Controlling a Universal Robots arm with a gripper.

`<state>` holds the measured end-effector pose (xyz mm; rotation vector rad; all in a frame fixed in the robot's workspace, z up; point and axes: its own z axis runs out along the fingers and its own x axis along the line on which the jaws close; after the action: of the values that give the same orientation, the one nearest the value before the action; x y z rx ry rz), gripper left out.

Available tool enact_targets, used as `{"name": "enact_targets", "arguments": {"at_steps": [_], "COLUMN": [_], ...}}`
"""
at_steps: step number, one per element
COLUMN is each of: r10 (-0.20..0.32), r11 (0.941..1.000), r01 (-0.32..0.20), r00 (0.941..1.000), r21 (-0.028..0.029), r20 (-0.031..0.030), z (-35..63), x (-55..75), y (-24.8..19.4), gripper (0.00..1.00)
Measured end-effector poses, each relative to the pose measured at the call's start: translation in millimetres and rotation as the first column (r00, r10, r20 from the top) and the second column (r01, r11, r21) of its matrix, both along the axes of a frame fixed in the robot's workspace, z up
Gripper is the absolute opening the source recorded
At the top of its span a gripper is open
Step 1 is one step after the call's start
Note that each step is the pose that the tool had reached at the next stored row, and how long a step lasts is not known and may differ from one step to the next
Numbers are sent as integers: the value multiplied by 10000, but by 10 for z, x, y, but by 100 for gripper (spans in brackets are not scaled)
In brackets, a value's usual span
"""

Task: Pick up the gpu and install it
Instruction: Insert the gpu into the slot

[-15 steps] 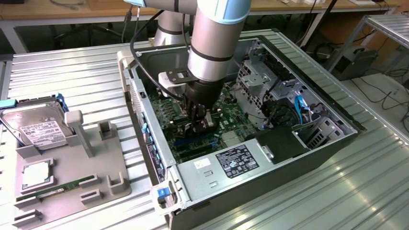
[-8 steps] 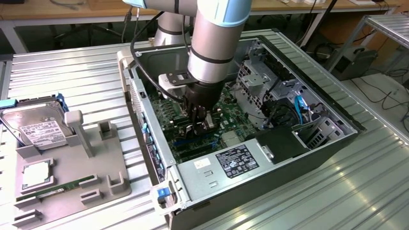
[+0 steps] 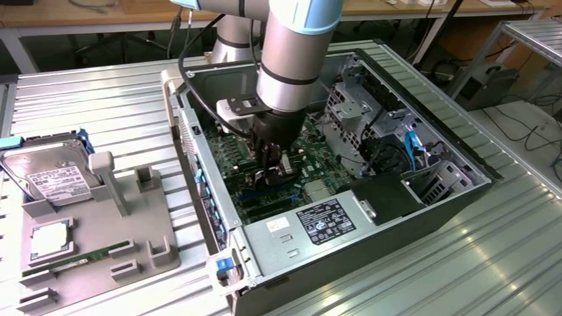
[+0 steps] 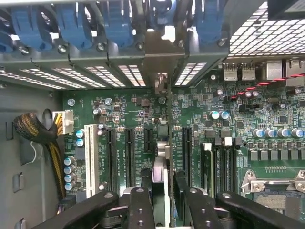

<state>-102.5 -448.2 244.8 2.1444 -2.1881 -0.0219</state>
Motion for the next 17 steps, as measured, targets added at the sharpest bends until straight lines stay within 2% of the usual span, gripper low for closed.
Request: {"name": "enact_targets", "arguments": {"at_steps": [1,2,8,12,13,14,15,16,17], "r10": [2,1,0,1,0,1,0,0,1], "r11": [10000,10000,10000,10000,10000,10000,10000,10000,10000], "r01": [-2,-1,0,-1,0,-1,0,0,-1], "r00": [10000,10000,10000,10000,10000,10000,10000,10000,10000], "r21": [-1,0,0,-2,-1,-1,0,-1,0], "r20": [2,2,2,1,1,2,2,1,2], "z": [0,0,73,226,265,280,293,315,335], "x": [0,0,-1,-1,-1,-1,-1,-1,-1], "y": [1,1,21,48,52,55,58,61,62], "gripper": [32,39,39,39,37,31,31,25,25]}}
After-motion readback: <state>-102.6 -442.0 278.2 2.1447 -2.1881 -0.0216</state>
